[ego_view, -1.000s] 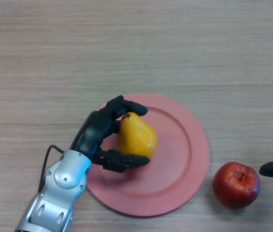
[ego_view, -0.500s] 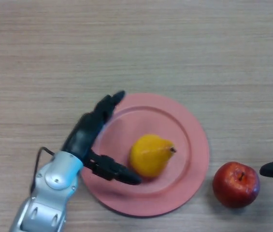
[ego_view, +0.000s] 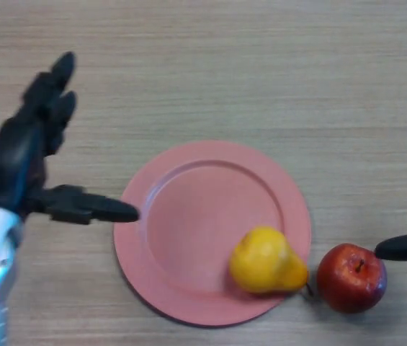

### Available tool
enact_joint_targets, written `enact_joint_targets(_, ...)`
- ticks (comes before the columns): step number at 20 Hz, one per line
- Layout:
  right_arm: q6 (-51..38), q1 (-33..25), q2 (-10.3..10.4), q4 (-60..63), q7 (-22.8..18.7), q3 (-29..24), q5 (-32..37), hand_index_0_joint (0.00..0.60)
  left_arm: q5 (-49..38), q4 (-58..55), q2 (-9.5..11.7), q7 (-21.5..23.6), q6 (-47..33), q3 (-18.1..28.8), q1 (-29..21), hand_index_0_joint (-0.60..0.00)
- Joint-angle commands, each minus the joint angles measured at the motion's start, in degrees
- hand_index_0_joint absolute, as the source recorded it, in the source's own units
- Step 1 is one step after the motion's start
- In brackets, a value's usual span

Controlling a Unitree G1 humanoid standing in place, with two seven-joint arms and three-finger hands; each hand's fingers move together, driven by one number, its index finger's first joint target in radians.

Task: Pick up the yellow pear and place it on the plate

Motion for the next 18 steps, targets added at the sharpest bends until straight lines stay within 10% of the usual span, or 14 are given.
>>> enact_joint_targets(1, -7.34, -2.23, -2.6, -1.81, -2.48, -1.81, 3.16, 0.0, -3.54, -3.84, 3.23, -2.99, -10.87, 6.44, 1.56, 0.0)
enact_joint_targets(8, -7.53, -4.02, -2.73, -0.44, -3.56, 1.12, 3.85, 0.0, -4.0, 1.56, 5.21, -2.5, -20.98, 11.09, 2.84, 0.0)
enact_joint_targets(18, -5.35, -4.86, -2.36, -2.03, -3.92, 2.75, 4.3, 0.0, -4.13, -6.85, 2.68, -3.86, -10.63, 7.17, 3.56, 0.0)
